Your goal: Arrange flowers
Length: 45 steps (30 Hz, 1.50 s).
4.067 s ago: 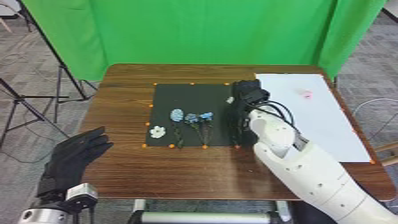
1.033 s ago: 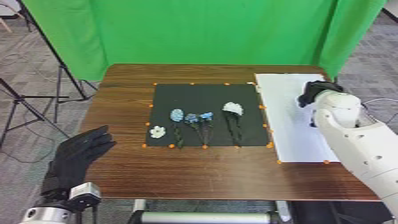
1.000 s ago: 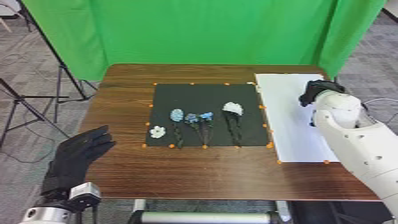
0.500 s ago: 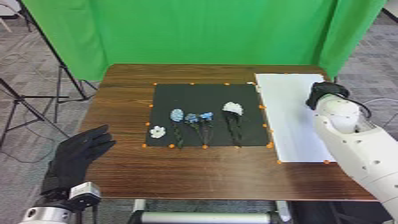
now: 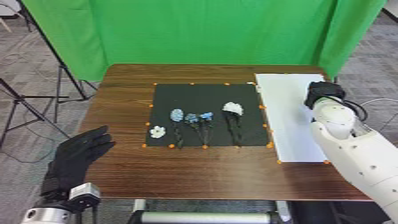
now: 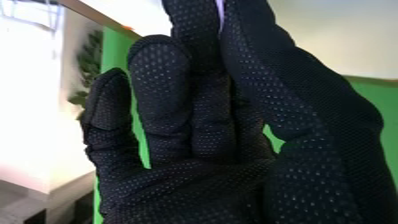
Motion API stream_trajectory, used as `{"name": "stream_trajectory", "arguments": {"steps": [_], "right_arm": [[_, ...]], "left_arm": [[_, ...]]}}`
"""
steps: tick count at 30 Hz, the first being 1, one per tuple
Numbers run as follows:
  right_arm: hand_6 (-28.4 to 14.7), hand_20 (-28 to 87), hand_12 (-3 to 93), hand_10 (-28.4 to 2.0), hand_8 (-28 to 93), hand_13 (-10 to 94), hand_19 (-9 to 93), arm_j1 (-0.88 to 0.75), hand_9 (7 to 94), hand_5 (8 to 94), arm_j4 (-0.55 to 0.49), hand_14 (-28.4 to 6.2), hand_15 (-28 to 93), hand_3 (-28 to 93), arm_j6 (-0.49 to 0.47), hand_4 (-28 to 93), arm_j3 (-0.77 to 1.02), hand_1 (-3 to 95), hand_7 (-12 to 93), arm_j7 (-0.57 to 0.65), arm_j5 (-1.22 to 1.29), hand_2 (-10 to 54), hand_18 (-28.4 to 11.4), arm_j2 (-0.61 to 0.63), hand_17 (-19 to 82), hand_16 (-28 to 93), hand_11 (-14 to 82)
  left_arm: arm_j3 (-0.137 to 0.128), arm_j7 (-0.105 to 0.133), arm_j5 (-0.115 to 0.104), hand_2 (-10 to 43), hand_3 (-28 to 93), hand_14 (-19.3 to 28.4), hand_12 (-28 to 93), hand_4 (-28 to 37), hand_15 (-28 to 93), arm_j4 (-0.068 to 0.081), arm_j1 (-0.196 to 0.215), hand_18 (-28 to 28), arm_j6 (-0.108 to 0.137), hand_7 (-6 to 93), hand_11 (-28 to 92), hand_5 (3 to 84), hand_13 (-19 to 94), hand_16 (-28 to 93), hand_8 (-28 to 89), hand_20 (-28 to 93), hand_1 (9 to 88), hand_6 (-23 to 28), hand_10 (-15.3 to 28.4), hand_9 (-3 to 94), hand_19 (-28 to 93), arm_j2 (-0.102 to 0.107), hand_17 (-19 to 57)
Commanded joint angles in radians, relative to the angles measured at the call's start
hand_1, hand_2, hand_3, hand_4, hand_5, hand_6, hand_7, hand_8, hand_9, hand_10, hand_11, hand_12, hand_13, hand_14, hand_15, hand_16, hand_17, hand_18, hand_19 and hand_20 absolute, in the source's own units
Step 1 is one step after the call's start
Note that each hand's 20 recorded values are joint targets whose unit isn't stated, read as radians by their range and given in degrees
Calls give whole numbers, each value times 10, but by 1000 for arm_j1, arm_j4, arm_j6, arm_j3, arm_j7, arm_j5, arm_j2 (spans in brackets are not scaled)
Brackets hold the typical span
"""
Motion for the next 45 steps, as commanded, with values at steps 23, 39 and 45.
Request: {"name": "stream_trajectory", "arguments": {"steps": [23,39,45], "right_arm": [[23,406,385,-58,-13,685,844,-221,913,781,-441,-28,644,759,211,-283,-137,548,305,-272,-43,-95,-221,107,267,359,120],[17,405,381,-60,-20,665,843,-249,891,752,-460,-38,648,772,234,-283,-153,520,303,-239,-18,-95,-226,98,253,356,120],[4,407,372,-63,-35,630,835,-252,852,714,-457,-47,666,785,244,-283,-155,496,300,-218,-5,-95,-231,98,234,338,124]], "left_arm": [[-20,16,-29,57,833,284,91,-128,609,-9,40,212,18,148,371,464,291,-132,-87,122,275,141,224,394,562,38,-97],[-29,-29,0,57,832,284,91,-127,609,-8,27,212,-10,147,369,464,291,-133,-87,122,276,141,224,393,562,6,-97],[-24,-10,-24,56,833,284,91,-126,610,-6,30,213,8,148,369,465,291,-132,-87,122,276,141,224,393,562,43,-97]]}}
